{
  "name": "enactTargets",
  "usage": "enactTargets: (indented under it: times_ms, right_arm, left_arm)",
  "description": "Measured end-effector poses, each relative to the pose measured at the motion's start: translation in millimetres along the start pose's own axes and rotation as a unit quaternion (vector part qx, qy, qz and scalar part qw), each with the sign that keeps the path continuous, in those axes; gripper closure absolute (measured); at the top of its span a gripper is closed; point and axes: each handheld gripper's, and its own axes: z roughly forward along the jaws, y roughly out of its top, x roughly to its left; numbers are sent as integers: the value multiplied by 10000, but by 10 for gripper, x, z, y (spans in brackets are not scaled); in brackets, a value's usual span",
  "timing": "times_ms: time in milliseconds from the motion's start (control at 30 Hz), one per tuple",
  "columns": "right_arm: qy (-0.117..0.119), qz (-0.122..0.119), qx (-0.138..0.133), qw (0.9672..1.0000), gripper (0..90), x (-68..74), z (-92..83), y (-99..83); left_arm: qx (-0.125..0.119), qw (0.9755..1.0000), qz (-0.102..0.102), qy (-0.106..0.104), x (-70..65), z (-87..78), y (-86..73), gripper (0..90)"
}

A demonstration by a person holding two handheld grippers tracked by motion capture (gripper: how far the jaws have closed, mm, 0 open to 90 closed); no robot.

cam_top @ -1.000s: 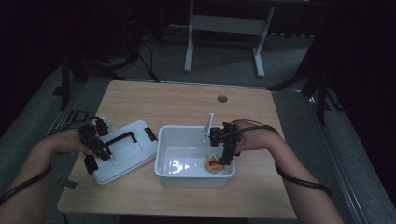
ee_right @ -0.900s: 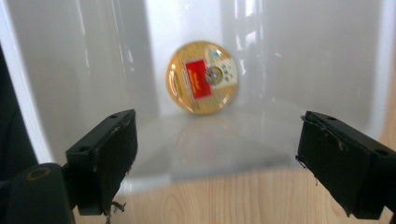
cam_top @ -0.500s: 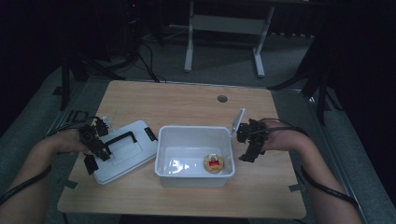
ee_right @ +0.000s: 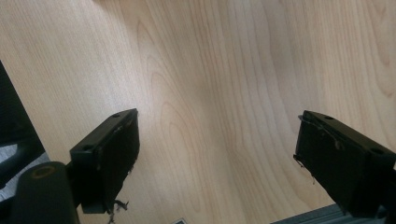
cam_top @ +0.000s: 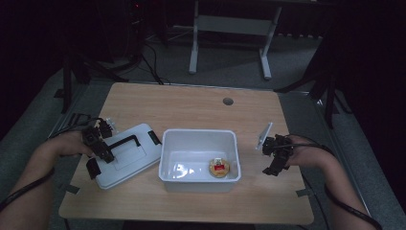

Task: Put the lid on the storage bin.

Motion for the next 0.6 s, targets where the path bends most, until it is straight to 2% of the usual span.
enactTargets:
  times_ms: [67, 233, 300, 433, 500, 567, 600]
  right_arm:
    - [27, 60, -22, 10000, 135, -3, 17, -44]
    - [96, 210, -58, 9997, 135, -25, 52, -115]
    - [85, 213, -33, 9997, 135, -35, 74, -134]
    - [128, 252, 4, 9996, 136, -34, 111, -153]
    - [149, 273, -6, 9995, 136, -43, 122, -161]
    - [154, 284, 5, 9995, 136, -47, 135, -164]
    - [153, 273, -5, 9995, 138, -48, 144, -165]
  left_arm:
    - [129, 9999, 46, 83, -2, 20, 9, 392]
    - [190, 9995, 117, 240, -1, 72, 47, 410]
    - [260, 9989, 103, 370, 4, 88, 71, 415]
    - [332, 9987, 176, 349, -4, 114, 109, 514]
    - [495, 9975, 229, 446, -9, 143, 127, 561]
    - [554, 9973, 176, 459, 0, 154, 139, 602]
    - [500, 9974, 153, 499, 0, 150, 140, 607]
